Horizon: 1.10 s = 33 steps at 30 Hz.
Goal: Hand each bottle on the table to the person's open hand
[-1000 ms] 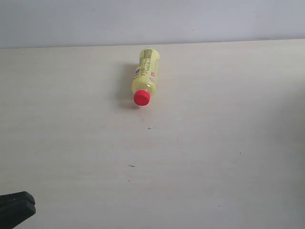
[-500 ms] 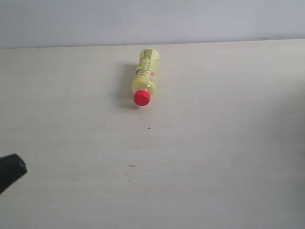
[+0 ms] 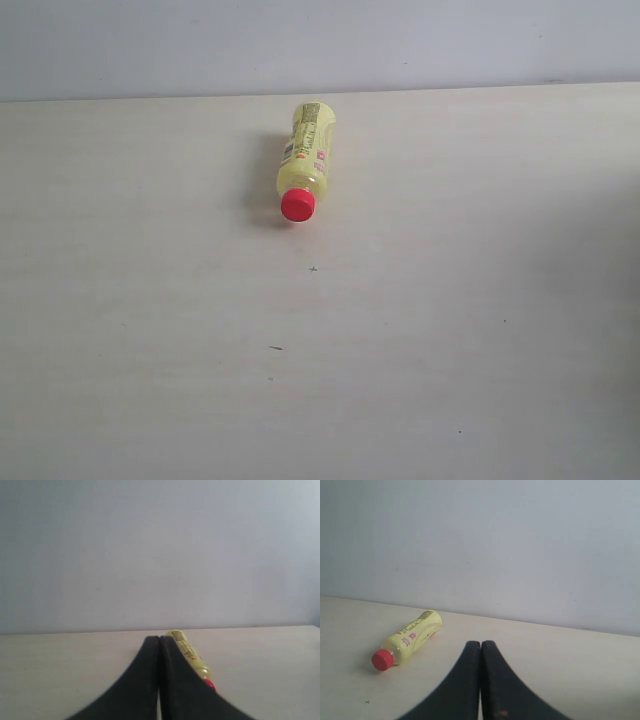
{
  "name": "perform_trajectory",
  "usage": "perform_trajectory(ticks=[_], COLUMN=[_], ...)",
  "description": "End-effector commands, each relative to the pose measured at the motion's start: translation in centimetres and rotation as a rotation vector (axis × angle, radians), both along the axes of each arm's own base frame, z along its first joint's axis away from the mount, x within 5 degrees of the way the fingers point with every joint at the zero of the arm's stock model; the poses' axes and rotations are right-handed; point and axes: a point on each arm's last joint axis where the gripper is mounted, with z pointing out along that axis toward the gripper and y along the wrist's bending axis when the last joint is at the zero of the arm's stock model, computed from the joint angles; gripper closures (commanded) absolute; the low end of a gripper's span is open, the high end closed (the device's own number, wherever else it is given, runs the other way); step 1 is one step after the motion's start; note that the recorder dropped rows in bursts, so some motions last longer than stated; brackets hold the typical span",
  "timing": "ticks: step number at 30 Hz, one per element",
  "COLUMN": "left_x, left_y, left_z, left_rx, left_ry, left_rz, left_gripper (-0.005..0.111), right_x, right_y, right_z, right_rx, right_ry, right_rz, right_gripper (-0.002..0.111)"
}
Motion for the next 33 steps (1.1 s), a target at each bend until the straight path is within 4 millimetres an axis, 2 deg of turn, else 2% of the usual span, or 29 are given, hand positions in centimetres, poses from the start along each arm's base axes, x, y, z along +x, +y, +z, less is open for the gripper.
perform_trajectory(ticks=[1, 5, 12, 15, 22, 29, 33], left_x=[0.0, 0.0, -0.8, -1.0, -0.8, 0.6, 2.6], left_y=[0.5, 0.4, -1.7, -2.0, -1.8, -1.7, -2.2], left_z=[0.2, 0.2, 0.5, 0.6, 0.8, 2.9, 5.4], left_rx=[-0.070, -0.083, 0.078, 0.112, 0.000, -0.124, -0.135], left_ry=[-0.014, -0.012, -0.097, -0.122, -0.090, -0.083, -0.115], left_rz=[0.042, 0.036, -0.189, -0.229, -0.221, -0.157, -0.108], left_gripper=[0.107, 0.107, 0.107, 0.107, 0.107, 0.107, 0.107], right_x=[0.0, 0.0, 0.0, 0.0, 0.0, 0.0, 0.0], right_y=[0.0, 0.0, 0.0, 0.0, 0.0, 0.0, 0.0], right_z=[-0.1, -0.1, -0.1, -0.1, -0.1, -0.1, -0.1], right_rx=[0.000, 0.000, 0.000, 0.000, 0.000, 0.000, 0.000], right_ry=[-0.003, -0.003, -0.003, -0.003, -0.003, -0.003, -0.003], right_rz=[-0.002, -0.002, -0.002, -0.002, -0.002, -0.002, -0.002], right_gripper=[0.108, 0.108, 0.108, 0.108, 0.108, 0.108, 0.108])
